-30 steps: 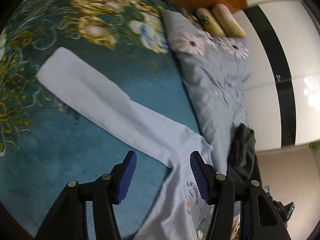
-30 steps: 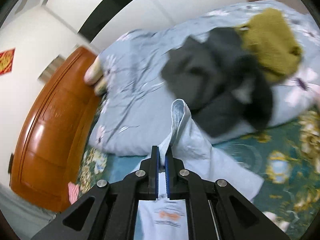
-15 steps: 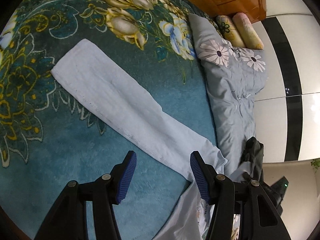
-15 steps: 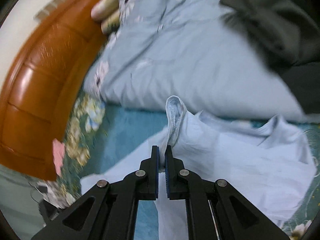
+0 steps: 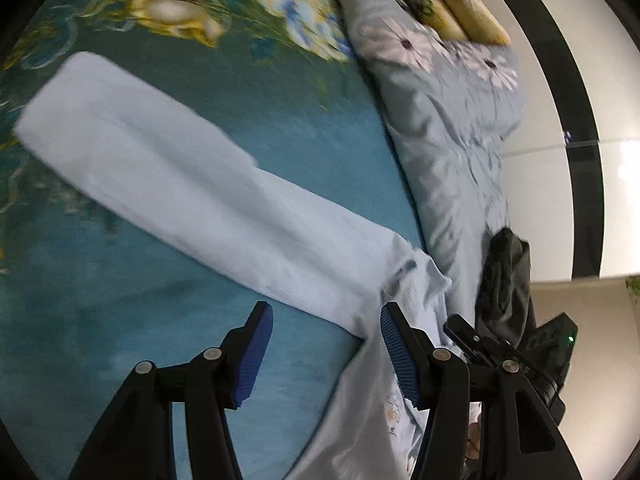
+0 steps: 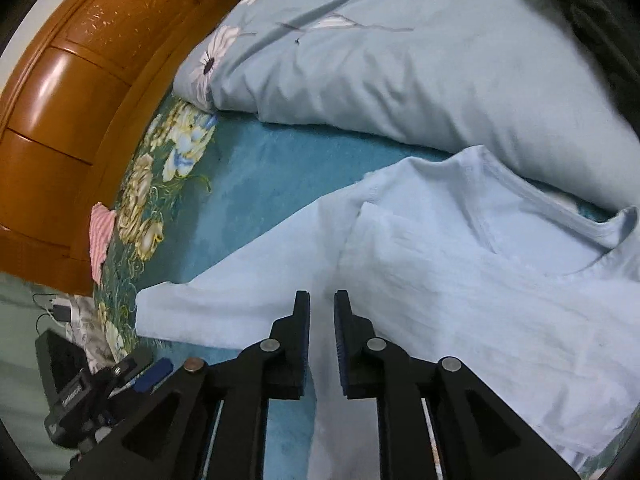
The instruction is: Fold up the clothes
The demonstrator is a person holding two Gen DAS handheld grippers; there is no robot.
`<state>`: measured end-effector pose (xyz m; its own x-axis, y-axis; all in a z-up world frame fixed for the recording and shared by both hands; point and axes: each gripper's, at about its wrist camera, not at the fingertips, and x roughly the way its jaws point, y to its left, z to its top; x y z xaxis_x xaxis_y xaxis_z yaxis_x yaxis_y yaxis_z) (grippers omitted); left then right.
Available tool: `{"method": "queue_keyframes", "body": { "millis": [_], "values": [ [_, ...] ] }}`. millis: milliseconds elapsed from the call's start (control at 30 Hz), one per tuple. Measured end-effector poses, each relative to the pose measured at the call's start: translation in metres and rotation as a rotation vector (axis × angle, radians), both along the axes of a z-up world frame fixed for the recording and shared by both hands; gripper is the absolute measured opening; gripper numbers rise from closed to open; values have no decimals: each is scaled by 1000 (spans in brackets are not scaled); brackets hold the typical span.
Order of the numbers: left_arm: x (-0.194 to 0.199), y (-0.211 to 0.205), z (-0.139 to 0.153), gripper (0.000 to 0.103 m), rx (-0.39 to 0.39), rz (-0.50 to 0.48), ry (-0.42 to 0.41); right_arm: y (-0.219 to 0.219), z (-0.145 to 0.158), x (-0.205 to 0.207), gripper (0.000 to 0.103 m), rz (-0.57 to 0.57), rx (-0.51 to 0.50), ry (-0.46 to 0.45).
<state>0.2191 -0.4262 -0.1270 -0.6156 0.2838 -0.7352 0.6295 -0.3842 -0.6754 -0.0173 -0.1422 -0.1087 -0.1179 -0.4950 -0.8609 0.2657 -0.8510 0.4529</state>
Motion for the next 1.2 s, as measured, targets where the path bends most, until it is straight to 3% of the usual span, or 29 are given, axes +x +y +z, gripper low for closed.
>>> {"method": "queue_keyframes", "body": {
  "millis": [133, 267, 433, 533, 633, 900, 933, 1000, 1200],
  "values": [
    [-39, 23, 0, 60, -8, -83, 18, 40, 9, 6, 28, -42, -18, 20],
    [-86, 48, -1, 60, -27, -183, 36, 131, 12, 15, 28, -223, 24, 28],
    [-138, 75, -7, 60, -118, -305, -10, 252, 4, 29, 28, -520, 95, -21],
    [-153, 83, -17, 58, -134, -335, -46, 295, -8, 33, 28, -637, 61, -75],
    [-161, 90, -25, 58, -143, -347, -71, 307, -21, 30, 28, -677, 28, -116],
    [-167, 101, -38, 58, -161, -360, -117, 293, -61, 8, 28, -653, -27, -186],
    [-166, 101, -40, 58, -159, -358, -119, 292, -63, 7, 22, -652, -47, -187],
    [-166, 102, -42, 58, -161, -360, -124, 289, -60, 5, 4, -639, -59, -166],
    [-167, 103, -46, 58, -174, -361, -138, 291, -30, -17, 3, -595, 7, -39]
  ]
}}
